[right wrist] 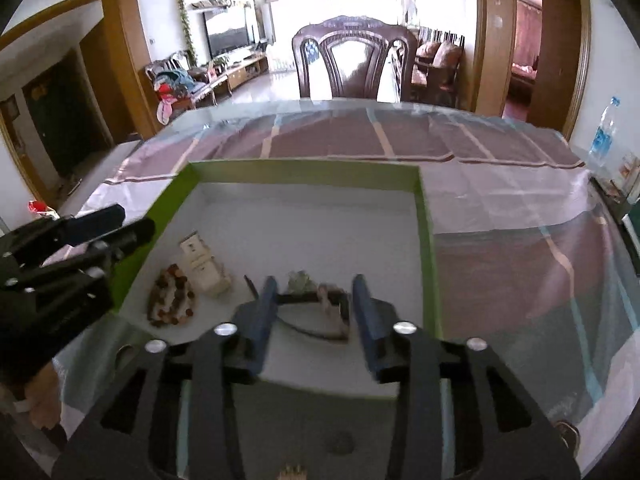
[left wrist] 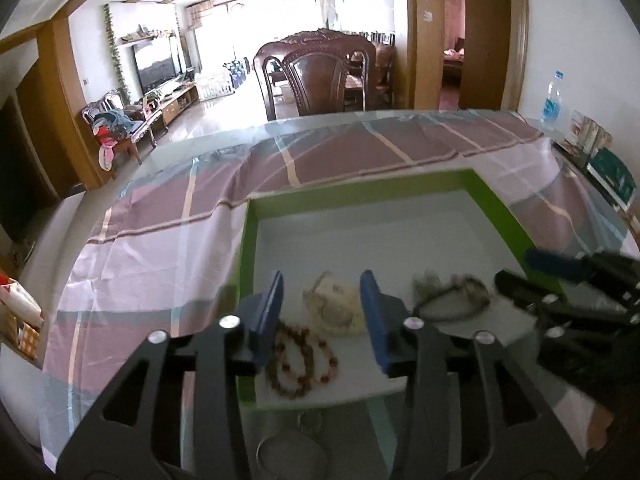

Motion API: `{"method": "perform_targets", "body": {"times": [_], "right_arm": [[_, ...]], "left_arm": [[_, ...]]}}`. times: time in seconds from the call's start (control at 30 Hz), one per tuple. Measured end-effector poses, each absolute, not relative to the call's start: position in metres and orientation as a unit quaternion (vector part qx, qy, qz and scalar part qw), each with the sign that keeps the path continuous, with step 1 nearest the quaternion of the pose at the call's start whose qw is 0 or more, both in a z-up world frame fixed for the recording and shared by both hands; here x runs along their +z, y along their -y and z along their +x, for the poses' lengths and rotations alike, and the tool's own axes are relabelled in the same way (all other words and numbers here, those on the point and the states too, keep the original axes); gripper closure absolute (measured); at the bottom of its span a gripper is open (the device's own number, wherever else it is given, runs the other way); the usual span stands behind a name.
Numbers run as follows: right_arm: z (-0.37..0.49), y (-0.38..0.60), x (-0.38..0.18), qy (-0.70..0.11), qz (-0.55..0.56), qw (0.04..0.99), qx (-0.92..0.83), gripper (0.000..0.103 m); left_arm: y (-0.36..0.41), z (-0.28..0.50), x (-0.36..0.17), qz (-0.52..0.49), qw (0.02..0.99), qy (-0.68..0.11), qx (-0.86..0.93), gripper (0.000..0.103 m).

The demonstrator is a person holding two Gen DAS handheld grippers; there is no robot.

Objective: Organize jewelry
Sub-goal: 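Carry both bracelets over the green box and open both tools, then move the left tool to the silver bangle while the right tool approaches the crystal charm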

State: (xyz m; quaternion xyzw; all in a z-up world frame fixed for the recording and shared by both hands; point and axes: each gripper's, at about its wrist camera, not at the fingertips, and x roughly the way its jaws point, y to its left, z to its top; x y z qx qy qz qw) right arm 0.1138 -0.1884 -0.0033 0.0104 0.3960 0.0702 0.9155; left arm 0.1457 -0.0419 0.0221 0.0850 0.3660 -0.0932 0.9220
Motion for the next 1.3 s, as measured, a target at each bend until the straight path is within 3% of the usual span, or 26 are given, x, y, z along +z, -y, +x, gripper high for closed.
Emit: {"method": "perform_targets", "body": {"times": [0.2, 0.5, 0.9, 1.03, 1.1, 1.3], "right_arm": [[0.065, 0.202, -0.016, -0.421, -0.031, 0.903, 0.075, 0.059], [0.044, 0.195, -0.08, -0.51, -0.083, 0.853, 0.068, 0.059], [0.047, 0.157, -0.073, -0.495, -0.072, 0.855, 0.133, 0.058], [0.044, 0.154, -0.072, -0.497, -0.067, 0.852, 0.147, 0.057], [0.042, 0.153, -0.072, -0.498, -0.061, 0.851, 0.157, 0.049], [0.036, 0.147, -0.07, -0.494, -0.057, 0.85, 0.173, 0.048]], "left_arm": [[0.015, 0.094, 0.014, 0.102, 0.916, -0.378, -0.088, 0.051], [-0.013, 0.062, -0.027, 0.111, 0.897, -0.423, -0.065, 0.046], [-0.022, 0.058, -0.056, 0.087, 0.878, -0.466, -0.067, 0.043], [-0.017, 0.058, -0.06, 0.081, 0.874, -0.471, -0.083, 0.038], [-0.012, 0.059, -0.063, 0.083, 0.873, -0.473, -0.089, 0.036], [-0.008, 0.064, -0.067, 0.083, 0.869, -0.479, -0.088, 0.034]]}}
